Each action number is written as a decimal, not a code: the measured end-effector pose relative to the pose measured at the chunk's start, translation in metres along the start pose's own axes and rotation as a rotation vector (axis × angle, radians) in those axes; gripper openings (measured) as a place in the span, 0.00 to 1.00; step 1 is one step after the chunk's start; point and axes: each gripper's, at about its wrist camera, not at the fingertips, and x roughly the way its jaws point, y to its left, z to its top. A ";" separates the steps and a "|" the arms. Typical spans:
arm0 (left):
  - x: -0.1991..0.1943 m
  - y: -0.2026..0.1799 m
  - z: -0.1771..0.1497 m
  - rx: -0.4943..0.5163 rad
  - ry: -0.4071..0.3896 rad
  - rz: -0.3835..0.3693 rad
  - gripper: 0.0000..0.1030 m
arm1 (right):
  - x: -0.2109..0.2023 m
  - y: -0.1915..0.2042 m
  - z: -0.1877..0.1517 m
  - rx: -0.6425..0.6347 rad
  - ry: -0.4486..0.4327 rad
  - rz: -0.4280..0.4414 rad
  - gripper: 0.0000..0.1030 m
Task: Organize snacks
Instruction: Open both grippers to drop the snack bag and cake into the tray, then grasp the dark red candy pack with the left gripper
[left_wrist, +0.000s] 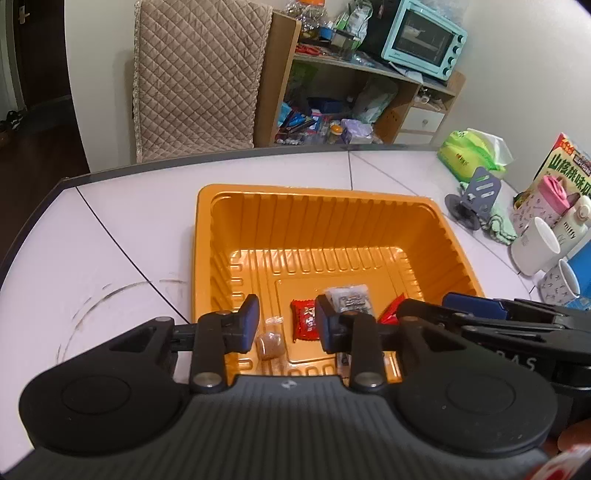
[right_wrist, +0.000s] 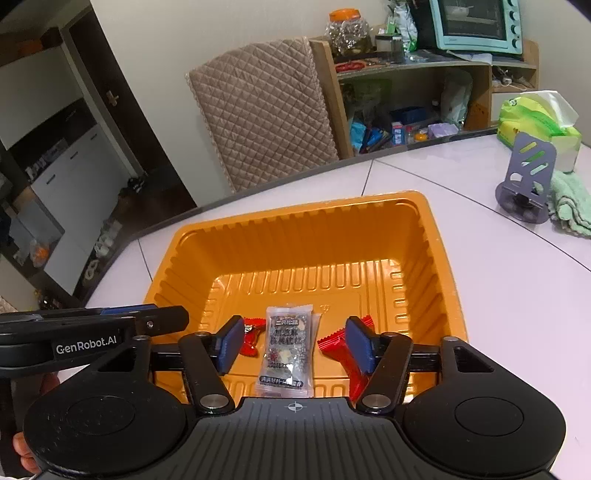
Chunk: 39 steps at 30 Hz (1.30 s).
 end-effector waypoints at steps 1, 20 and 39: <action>-0.002 0.000 0.000 0.002 -0.003 0.001 0.28 | -0.003 0.000 0.000 0.003 -0.003 0.001 0.61; -0.078 0.016 -0.037 -0.031 -0.039 0.017 0.46 | -0.089 -0.010 -0.042 0.059 -0.066 0.032 0.66; -0.150 0.006 -0.129 -0.022 0.023 0.004 0.54 | -0.171 -0.017 -0.127 0.110 -0.043 -0.008 0.66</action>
